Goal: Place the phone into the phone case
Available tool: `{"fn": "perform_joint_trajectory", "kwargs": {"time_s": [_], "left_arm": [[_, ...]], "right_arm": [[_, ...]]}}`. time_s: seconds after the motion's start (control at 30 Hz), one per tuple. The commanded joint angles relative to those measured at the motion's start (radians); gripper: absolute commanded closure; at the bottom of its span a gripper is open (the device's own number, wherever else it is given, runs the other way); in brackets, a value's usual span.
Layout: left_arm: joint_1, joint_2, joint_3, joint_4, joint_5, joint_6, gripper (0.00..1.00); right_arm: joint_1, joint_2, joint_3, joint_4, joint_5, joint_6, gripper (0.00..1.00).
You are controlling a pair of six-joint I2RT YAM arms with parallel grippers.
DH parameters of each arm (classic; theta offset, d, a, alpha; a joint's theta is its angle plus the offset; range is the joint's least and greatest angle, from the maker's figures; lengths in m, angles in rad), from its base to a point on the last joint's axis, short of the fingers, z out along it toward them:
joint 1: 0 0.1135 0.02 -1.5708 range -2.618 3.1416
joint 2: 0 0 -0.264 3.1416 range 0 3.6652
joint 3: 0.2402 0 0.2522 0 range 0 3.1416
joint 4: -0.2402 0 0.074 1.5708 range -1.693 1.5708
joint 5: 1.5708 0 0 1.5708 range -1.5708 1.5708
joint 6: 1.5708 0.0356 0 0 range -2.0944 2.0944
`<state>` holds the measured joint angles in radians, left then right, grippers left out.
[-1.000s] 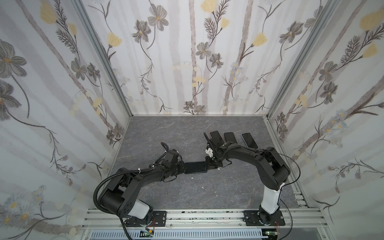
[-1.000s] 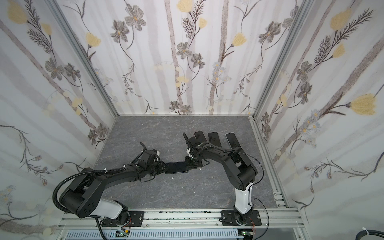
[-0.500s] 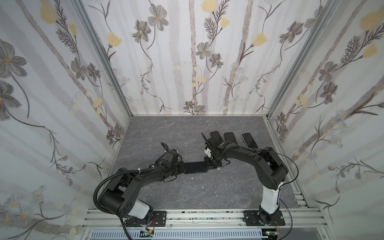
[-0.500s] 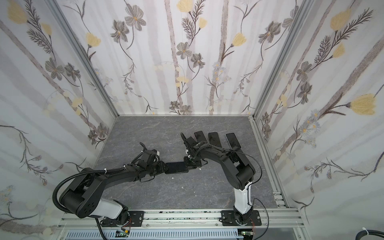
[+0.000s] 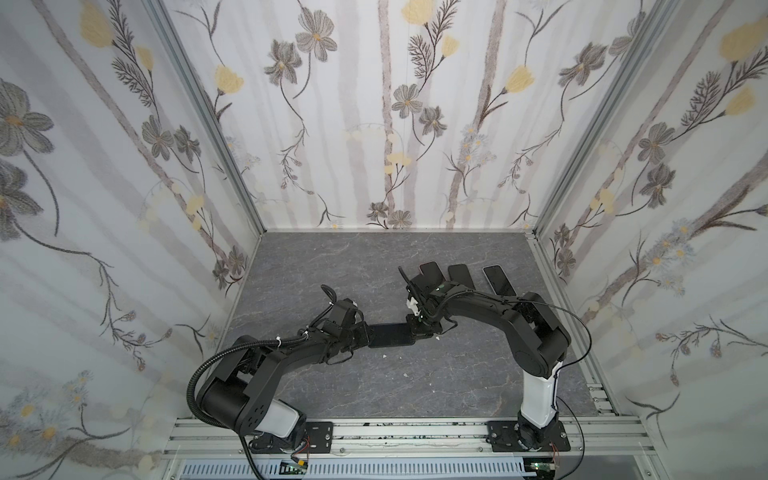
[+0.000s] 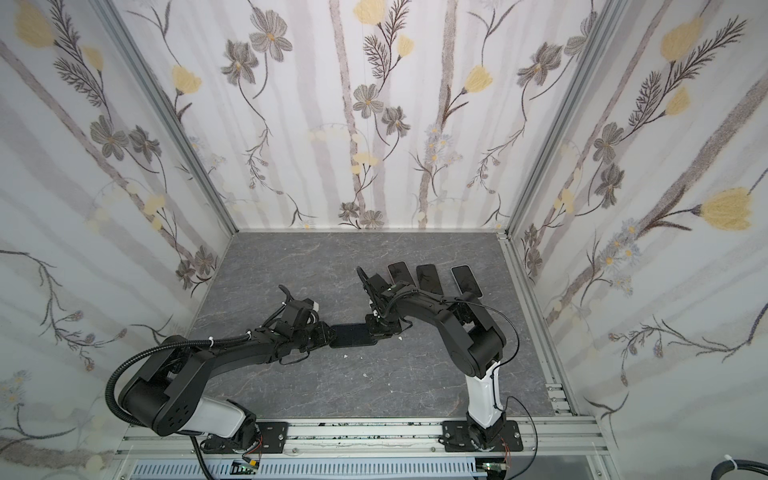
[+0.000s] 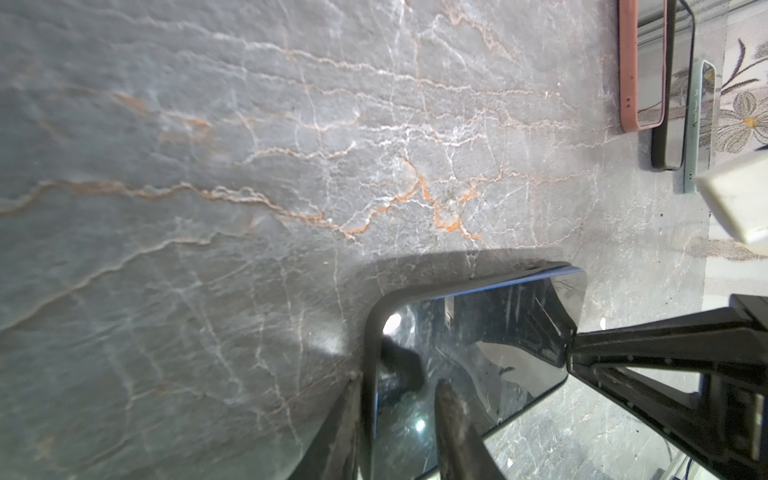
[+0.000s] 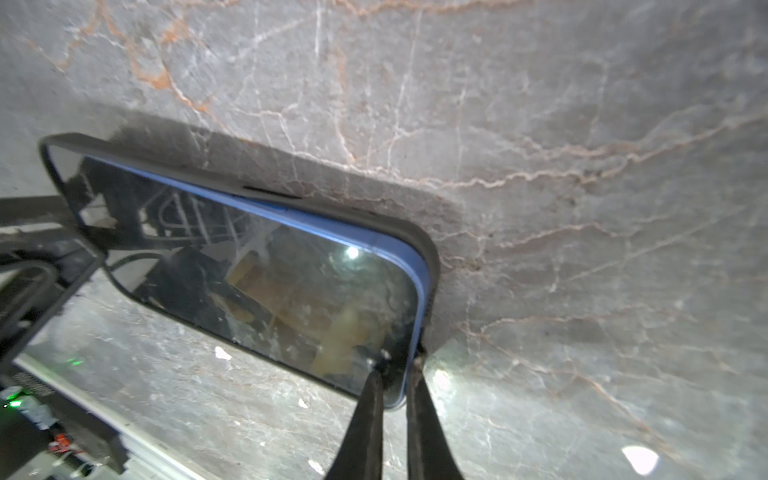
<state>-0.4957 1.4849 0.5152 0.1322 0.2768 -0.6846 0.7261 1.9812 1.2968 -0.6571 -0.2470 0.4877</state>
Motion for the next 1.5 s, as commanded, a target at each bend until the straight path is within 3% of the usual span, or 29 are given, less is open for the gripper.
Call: {"fn": "perform_joint_trajectory", "kwargs": {"time_s": [0.0,0.27,0.43,0.83,1.47], "left_arm": [[0.000,0.016,-0.011,-0.154,-0.038,-0.003,0.66],[0.002,0.011,-0.017,-0.152,-0.045,-0.004,0.66],[0.003,0.012,-0.016,-0.151,-0.044,-0.004,0.66],[0.004,0.010,-0.018,-0.158,-0.042,0.000,0.66],[0.008,0.012,-0.015,-0.158,-0.042,0.010,0.66]], "right_arm": [[0.018,0.044,0.014,-0.092,0.226,0.001,0.87],[0.030,-0.057,0.145,-0.165,0.208,0.001,0.73],[0.029,-0.057,0.150,-0.154,0.193,-0.008,0.72],[0.020,0.020,0.188,-0.106,0.182,-0.008,0.91],[0.013,0.111,0.173,-0.136,0.195,-0.029,0.89]]}}
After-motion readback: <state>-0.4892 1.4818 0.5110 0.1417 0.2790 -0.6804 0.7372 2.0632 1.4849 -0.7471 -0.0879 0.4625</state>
